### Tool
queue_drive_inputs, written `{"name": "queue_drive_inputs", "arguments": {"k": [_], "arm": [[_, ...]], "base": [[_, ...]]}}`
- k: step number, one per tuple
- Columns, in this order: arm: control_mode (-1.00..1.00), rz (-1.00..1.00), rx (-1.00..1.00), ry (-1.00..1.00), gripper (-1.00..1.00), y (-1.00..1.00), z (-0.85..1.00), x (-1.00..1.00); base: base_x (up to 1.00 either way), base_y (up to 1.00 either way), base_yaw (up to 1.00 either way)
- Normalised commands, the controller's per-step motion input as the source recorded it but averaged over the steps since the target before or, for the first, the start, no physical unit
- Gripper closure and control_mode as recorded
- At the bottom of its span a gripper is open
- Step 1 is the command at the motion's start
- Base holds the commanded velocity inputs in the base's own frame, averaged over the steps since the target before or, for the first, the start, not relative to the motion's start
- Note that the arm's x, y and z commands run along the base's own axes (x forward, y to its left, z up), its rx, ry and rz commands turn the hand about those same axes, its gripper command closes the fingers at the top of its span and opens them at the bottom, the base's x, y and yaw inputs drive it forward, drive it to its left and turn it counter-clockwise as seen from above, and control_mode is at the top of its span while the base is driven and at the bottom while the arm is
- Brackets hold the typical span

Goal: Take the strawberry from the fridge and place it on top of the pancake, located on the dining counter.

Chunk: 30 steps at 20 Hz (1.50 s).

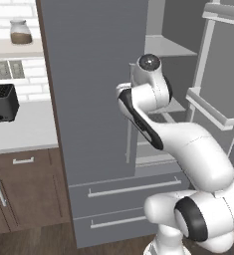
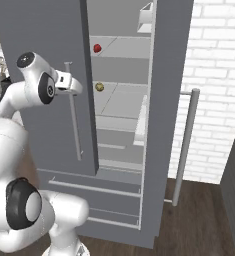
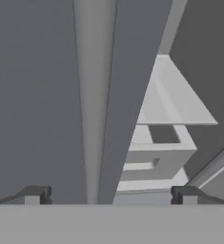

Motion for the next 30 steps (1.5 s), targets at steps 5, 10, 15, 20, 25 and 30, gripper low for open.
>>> {"name": "queue_drive_inputs", "arguments": {"k": [5,10,15,20,25,30], "arm": [[-1.00,-0.05,0.00,-0.05,-1.00,0.09,0.00,0.44],[-1.00,0.00,0.00,0.00,-1.00,0.04,0.00,0.44],[-1.00,0.00,0.00,0.00,-1.00,0.00,-0.03,0.44],[-1.00,0.00,0.00,-0.13,-1.00,0.00,-0.15,0.30],[-1.00,0.00,-0.01,-0.26,-1.00,0.00,-0.19,0.17],[-1.00,0.00,-0.01,-0.16,1.00,0.00,-0.06,0.21]], "base": [[0.00,0.00,0.00],[0.00,0.00,0.00],[0.00,0.00,0.00],[0.00,0.00,0.00],[0.00,0.00,0.00],[0.00,0.00,0.00]]}}
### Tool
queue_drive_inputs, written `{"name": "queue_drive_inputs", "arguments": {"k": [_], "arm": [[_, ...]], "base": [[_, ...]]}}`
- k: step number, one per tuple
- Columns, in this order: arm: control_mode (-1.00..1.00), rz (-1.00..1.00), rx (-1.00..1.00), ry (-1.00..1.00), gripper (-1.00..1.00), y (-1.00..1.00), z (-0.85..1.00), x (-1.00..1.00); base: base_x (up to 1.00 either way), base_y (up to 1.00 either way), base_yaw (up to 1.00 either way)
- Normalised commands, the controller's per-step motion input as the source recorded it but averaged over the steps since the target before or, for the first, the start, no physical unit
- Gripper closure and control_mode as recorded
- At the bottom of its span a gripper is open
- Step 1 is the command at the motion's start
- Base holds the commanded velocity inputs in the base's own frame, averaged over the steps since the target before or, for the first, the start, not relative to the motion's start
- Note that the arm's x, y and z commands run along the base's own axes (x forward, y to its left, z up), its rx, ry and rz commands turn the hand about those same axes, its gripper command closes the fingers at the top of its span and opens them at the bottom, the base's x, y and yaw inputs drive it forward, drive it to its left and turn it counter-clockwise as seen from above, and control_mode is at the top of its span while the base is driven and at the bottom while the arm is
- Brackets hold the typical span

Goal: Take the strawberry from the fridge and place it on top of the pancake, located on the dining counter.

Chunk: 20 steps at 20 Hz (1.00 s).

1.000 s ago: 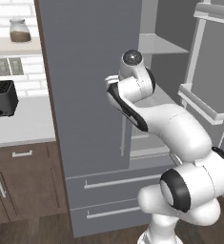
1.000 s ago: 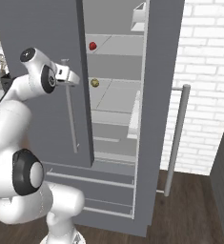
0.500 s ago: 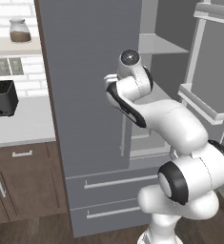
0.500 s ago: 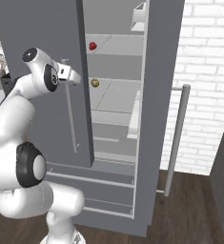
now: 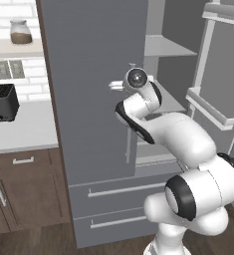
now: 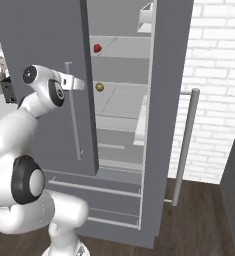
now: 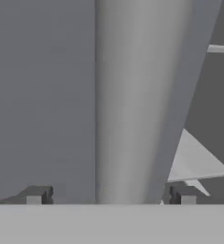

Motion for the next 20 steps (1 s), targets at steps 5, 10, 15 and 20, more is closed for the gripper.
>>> {"name": "queue_drive_inputs", "arguments": {"k": [5,10,15,20], "arm": [[-1.00,0.00,0.00,-0.02,1.00,0.05,0.00,0.09],[-1.00,-0.07,-0.01,0.06,1.00,0.36,-0.21,-0.22],[-1.00,-0.03,-0.02,0.11,1.00,0.68,-0.21,-0.58],[-1.00,-0.08,0.00,0.06,1.00,0.79,-0.24,-0.72]], "base": [[0.00,0.00,0.00],[0.00,0.00,0.00],[0.00,0.00,0.00],[0.00,0.00,0.00]]}}
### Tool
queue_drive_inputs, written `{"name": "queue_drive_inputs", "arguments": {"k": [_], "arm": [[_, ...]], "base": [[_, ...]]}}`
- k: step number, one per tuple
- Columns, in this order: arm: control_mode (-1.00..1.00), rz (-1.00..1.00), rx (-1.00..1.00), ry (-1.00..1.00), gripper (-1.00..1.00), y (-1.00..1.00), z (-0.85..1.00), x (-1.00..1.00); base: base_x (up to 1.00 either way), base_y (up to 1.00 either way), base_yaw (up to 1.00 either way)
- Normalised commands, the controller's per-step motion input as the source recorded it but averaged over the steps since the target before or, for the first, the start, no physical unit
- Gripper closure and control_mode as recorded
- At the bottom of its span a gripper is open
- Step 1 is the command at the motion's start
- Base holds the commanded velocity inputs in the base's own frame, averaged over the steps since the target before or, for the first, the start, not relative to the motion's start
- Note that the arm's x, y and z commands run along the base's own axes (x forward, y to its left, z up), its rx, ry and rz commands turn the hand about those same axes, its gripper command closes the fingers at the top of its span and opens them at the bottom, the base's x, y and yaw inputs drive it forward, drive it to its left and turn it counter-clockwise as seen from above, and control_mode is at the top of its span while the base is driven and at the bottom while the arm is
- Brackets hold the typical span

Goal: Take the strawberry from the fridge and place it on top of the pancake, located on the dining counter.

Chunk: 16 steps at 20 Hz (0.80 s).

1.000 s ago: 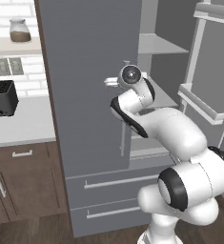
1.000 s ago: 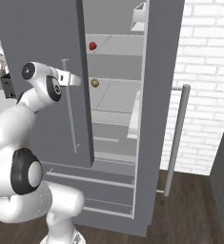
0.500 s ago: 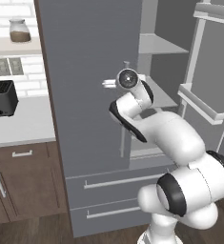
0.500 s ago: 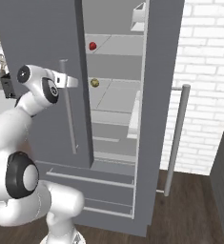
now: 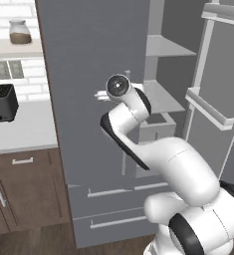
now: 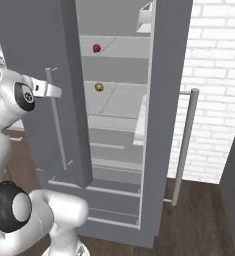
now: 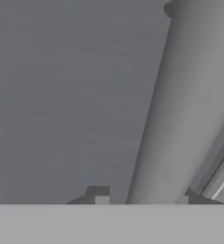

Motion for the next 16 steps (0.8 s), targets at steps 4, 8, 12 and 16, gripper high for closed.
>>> {"name": "queue_drive_inputs", "arguments": {"k": [4,8,12,16], "arm": [[-1.00,-0.08,-0.03,0.00,1.00,0.91,-0.25,-0.73],[-1.00,-0.09,-0.03,0.00,1.00,0.84,-0.10,-0.42],[-1.00,-0.14,-0.05,0.01,-1.00,0.93,-0.04,-0.06],[-1.00,-0.18,-0.02,0.00,-1.00,0.52,0.00,-0.15]], "base": [[0.00,0.00,0.00],[0.00,0.00,0.00],[0.00,0.00,0.00],[0.00,0.00,0.00]]}}
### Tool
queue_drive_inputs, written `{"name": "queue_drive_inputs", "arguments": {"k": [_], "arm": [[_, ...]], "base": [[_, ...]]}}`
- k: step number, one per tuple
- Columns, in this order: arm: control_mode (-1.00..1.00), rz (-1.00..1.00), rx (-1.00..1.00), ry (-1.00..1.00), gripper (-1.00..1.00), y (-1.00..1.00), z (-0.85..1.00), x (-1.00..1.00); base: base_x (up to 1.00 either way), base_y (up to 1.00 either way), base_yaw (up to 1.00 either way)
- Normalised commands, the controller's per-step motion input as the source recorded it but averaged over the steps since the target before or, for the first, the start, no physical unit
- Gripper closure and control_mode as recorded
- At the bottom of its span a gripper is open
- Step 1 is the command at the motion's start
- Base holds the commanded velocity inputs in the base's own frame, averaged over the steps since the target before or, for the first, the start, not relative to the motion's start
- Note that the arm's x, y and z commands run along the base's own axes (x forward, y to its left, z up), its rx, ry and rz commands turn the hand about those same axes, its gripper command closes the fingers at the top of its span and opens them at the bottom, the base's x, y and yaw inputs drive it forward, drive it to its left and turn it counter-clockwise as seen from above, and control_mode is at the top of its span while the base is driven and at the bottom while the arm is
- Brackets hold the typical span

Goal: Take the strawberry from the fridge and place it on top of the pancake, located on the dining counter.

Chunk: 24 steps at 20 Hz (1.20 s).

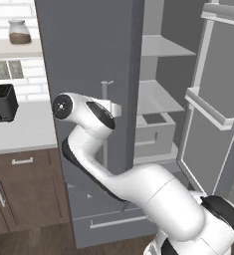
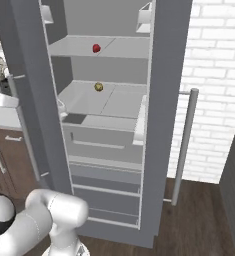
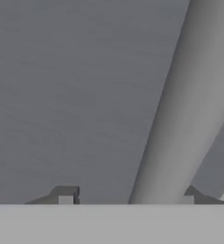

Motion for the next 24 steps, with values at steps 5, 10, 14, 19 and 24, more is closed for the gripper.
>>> {"name": "queue_drive_inputs", "arguments": {"k": [5,10,14,19,24], "arm": [[-1.00,-0.23,0.00,0.00,-1.00,0.15,0.00,-0.78],[-1.00,-0.21,-0.04,0.00,-1.00,0.23,0.00,-0.45],[-1.00,-0.07,-0.01,-0.01,-1.00,0.11,0.00,-0.58],[-1.00,0.13,0.18,-0.03,-1.00,-0.34,0.02,-0.65],[-1.00,0.23,0.36,-0.03,-1.00,-0.48,0.17,-0.41]], "base": [[0.00,0.00,0.00],[0.00,0.00,0.00],[0.00,0.00,0.00],[0.00,0.00,0.00],[0.00,0.00,0.00]]}}
